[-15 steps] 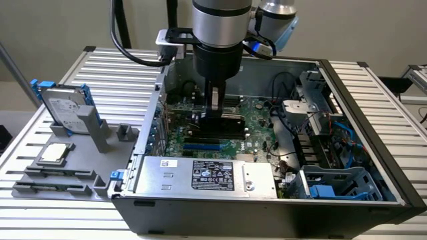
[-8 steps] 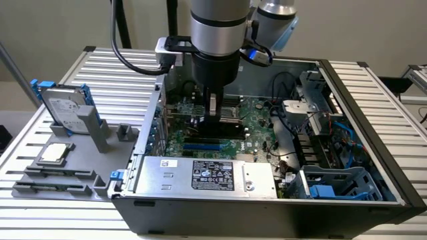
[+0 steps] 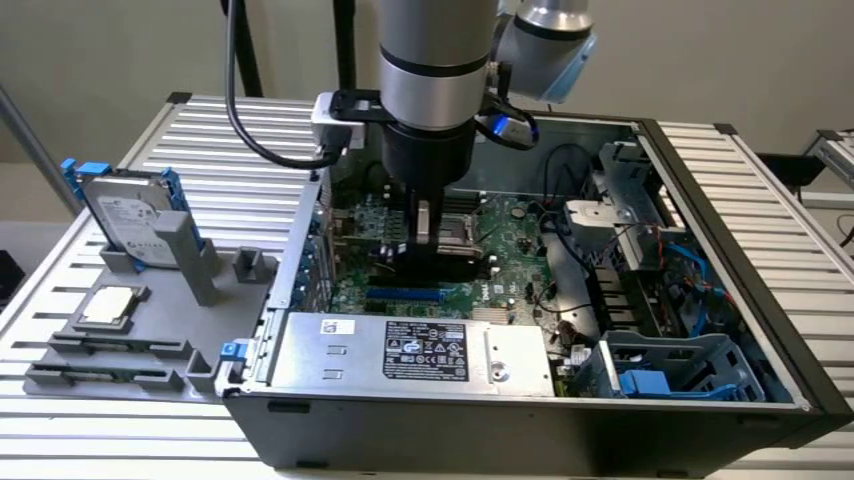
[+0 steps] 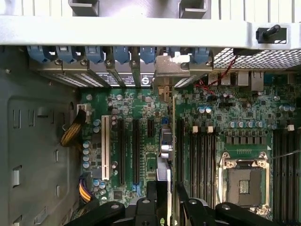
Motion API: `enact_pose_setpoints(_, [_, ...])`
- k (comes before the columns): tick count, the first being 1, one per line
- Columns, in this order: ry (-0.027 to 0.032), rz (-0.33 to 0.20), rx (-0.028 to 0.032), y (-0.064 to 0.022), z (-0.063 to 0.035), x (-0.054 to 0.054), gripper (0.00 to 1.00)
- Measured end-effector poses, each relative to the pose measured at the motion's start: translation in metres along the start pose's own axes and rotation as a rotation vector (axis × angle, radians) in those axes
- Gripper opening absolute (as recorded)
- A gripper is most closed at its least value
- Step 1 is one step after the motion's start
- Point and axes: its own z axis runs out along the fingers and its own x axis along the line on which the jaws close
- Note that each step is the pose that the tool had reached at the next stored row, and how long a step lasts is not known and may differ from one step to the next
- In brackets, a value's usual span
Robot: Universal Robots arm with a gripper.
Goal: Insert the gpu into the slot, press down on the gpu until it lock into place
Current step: 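Insert the gpu into the slot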
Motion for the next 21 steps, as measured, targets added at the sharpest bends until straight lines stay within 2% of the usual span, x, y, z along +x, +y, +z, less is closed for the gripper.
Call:
enact_pose_setpoints(10, [0.0001, 0.008, 0.0005, 0.0031, 0.0166, 0.001, 0.26])
enact_pose_setpoints(21, [0.0003, 0.009, -0.0012, 0.0049, 0.0195, 0.001, 0.26])
